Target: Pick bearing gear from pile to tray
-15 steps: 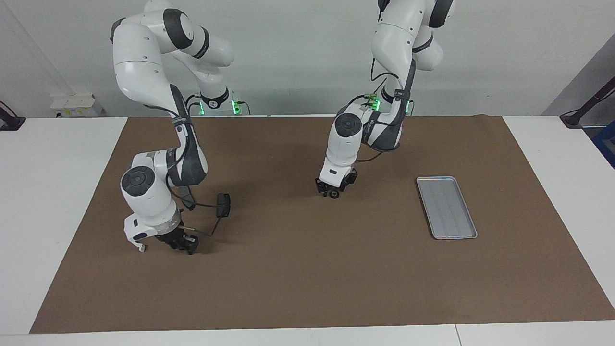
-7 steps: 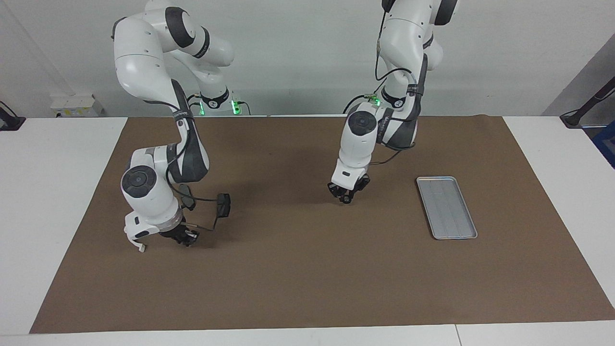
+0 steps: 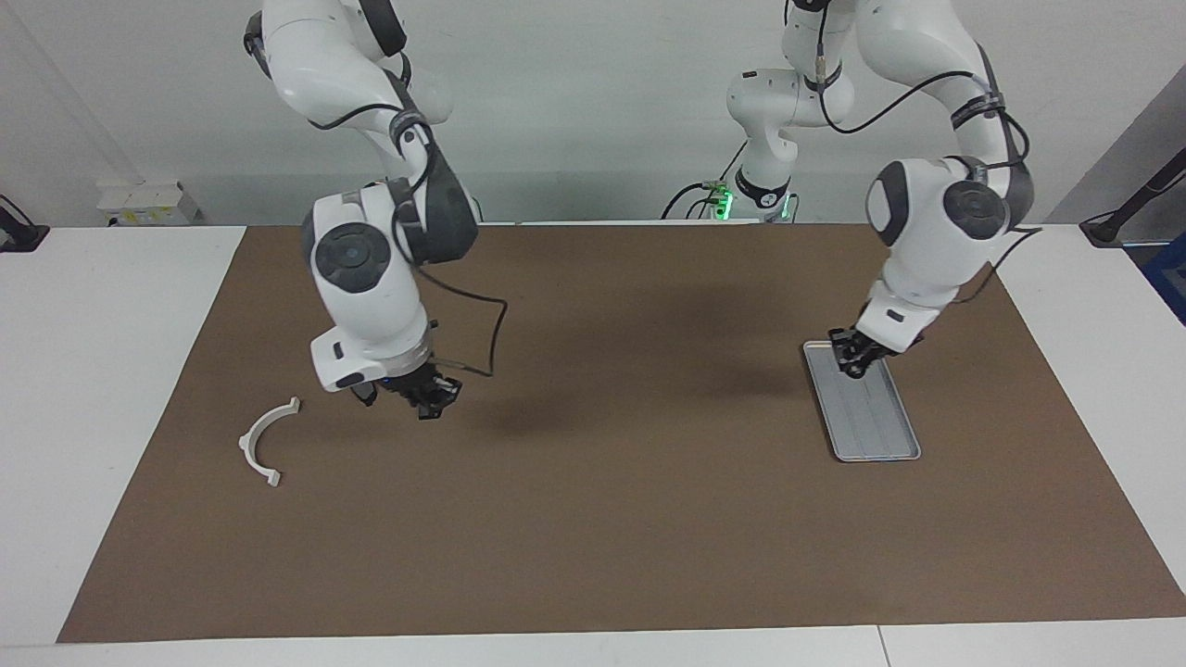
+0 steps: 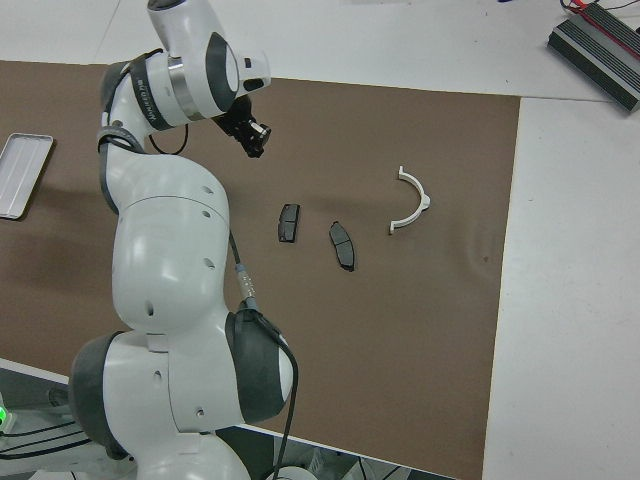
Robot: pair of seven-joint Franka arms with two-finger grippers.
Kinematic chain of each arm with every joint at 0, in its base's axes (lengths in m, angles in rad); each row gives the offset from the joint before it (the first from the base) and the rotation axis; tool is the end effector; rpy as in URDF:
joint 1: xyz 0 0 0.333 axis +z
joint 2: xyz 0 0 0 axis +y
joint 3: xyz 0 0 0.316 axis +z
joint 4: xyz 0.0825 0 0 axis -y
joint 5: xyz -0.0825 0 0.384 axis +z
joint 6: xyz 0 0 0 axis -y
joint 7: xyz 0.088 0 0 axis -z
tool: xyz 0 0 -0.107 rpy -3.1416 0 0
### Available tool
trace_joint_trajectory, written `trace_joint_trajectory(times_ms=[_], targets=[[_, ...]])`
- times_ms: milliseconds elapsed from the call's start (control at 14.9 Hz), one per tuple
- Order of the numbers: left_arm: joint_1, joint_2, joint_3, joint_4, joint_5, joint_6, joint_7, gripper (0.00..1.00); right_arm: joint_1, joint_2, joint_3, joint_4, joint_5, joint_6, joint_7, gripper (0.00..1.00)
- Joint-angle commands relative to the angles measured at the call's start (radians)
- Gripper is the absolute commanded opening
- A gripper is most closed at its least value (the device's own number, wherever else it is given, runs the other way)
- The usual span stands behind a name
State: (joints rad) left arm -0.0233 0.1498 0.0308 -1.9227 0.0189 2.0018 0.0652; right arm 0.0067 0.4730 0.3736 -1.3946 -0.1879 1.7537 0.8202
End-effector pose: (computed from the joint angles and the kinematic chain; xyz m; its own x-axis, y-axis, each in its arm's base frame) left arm 0.5853 0.0050 0.4079 0.9953 -0.0656 -0.0719 -0.0669 -0.9976 -0.0165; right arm 0.6538 0.1954 0.4435 0.9079 -0.4167 -0.0452 -0.4133 -0.9079 0.0694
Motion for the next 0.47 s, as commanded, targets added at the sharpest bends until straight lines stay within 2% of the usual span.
trace_joint_trajectory(times_ms=[0,134,269,403], targets=[[0.098,-0.090,-0.020,-0.213,0.007,0.131,0.158,0.00,0.122,0.012,0.002,0.009,0.013,0.022,0.276,0.00],[0.105,-0.119,-0.020,-0.313,0.007,0.245,0.154,0.00,0.212,0.018,0.010,0.002,0.037,0.108,0.434,0.00],[0.092,-0.139,-0.020,-0.370,0.006,0.264,0.128,0.00,0.277,0.036,0.008,-0.004,0.036,0.168,0.554,0.00],[0.070,-0.144,-0.022,-0.377,0.007,0.264,0.075,0.00,0.347,0.105,0.004,-0.004,0.006,0.229,0.655,0.00]])
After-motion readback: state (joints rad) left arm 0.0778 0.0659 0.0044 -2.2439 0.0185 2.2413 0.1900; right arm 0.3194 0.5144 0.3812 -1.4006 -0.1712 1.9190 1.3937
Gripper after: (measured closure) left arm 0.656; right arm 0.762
